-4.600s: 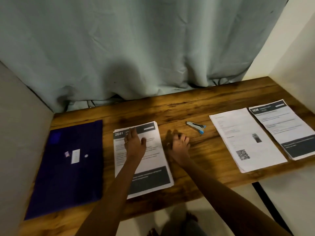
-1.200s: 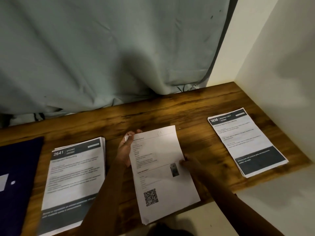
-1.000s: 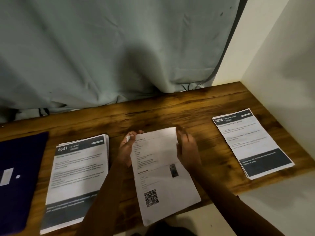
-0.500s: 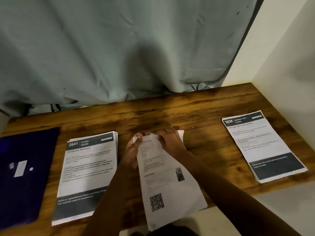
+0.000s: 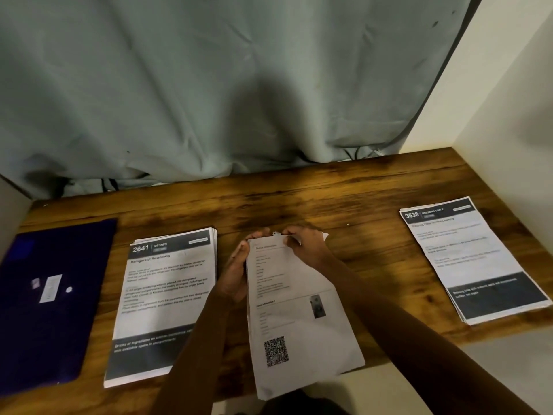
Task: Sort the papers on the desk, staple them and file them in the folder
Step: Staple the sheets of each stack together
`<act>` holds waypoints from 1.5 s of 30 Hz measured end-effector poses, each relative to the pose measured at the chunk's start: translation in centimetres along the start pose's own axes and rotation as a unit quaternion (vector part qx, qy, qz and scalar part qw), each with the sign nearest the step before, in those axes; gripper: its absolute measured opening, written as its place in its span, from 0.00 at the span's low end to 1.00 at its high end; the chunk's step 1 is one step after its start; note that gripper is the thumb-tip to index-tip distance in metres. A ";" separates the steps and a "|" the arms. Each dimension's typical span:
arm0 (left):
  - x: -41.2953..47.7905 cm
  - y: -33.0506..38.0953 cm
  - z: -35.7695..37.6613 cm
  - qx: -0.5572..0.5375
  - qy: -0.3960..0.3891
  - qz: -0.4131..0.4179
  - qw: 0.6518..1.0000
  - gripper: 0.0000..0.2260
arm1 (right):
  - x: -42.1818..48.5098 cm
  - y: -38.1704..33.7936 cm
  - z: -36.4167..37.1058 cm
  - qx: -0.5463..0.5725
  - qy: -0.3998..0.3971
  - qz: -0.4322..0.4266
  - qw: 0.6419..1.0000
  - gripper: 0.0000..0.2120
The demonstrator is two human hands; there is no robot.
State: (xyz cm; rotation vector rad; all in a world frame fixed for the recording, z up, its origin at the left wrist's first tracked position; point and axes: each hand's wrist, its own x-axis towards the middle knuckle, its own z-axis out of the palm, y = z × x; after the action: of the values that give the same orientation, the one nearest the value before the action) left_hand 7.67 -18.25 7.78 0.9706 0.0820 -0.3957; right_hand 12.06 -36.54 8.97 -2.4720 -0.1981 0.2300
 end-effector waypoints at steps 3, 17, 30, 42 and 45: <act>-0.1 0.1 -0.1 -0.018 -0.018 -0.009 1.000 0.29 | 0.0 -0.1 0.3 0.012 -0.008 0.011 1.000 0.07; -0.5 0.2 -0.5 0.017 0.006 0.011 1.000 0.26 | 0.3 -0.5 1.6 -0.021 0.010 0.034 0.999 0.09; -0.9 0.0 -1.8 -0.041 0.023 -0.003 0.999 0.12 | 0.3 1.0 -0.4 -0.032 -0.014 0.048 0.998 0.09; -0.7 -1.3 -3.3 0.070 0.152 -0.010 0.986 0.09 | -0.5 4.6 -0.6 0.006 0.001 0.089 0.996 0.09; -0.7 -0.8 -3.7 0.160 0.166 -0.016 0.973 0.08 | -0.6 5.2 -0.4 -0.003 0.002 0.088 0.996 0.09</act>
State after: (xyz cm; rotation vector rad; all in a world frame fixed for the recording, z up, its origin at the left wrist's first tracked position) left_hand 7.11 -15.39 5.19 1.3512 0.3467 -0.2758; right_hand 11.97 -40.93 6.15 -2.4978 0.0215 0.2983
